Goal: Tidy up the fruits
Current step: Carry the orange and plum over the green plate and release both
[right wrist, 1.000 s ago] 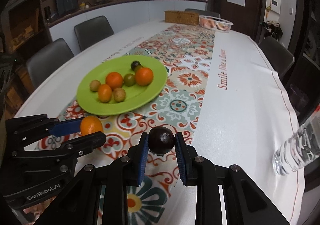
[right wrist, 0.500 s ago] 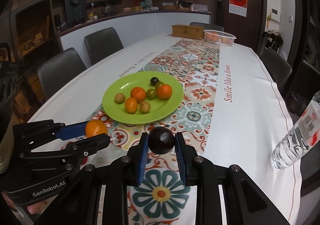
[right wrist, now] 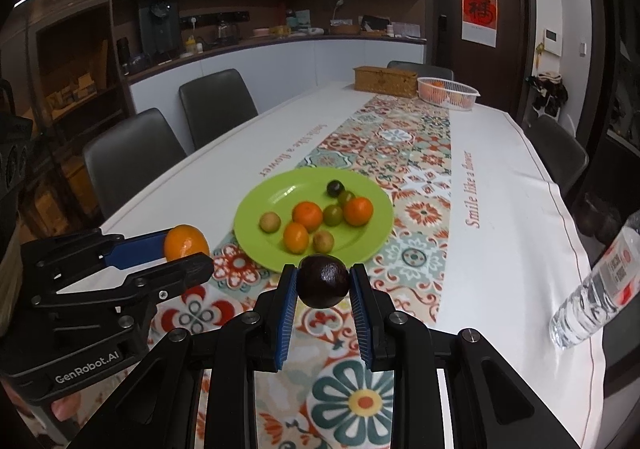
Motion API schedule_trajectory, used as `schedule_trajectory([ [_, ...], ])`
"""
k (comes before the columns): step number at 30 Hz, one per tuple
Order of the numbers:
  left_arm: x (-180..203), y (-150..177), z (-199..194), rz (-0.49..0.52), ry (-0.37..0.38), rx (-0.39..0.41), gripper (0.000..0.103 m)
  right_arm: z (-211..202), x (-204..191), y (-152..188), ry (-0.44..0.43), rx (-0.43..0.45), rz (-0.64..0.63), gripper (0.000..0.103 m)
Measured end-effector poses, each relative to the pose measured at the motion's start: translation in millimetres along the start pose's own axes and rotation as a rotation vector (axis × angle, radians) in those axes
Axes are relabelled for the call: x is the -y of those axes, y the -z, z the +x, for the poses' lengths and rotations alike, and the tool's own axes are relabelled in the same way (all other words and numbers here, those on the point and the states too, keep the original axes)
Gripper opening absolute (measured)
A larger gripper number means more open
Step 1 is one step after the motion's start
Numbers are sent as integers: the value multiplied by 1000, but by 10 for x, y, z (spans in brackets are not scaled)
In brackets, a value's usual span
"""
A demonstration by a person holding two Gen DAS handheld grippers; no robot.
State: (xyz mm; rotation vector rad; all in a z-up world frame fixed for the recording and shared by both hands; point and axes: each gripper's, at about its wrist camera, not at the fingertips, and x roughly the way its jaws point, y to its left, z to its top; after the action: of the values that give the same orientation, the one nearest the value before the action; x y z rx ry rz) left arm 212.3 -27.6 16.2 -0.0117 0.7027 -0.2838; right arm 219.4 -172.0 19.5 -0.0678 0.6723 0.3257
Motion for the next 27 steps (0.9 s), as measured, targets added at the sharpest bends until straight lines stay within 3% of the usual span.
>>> schedule_trajectory([
  [27, -590, -394, 838, -24, -15, -50, 34, 995, 16, -455, -7, -65, -30, 27],
])
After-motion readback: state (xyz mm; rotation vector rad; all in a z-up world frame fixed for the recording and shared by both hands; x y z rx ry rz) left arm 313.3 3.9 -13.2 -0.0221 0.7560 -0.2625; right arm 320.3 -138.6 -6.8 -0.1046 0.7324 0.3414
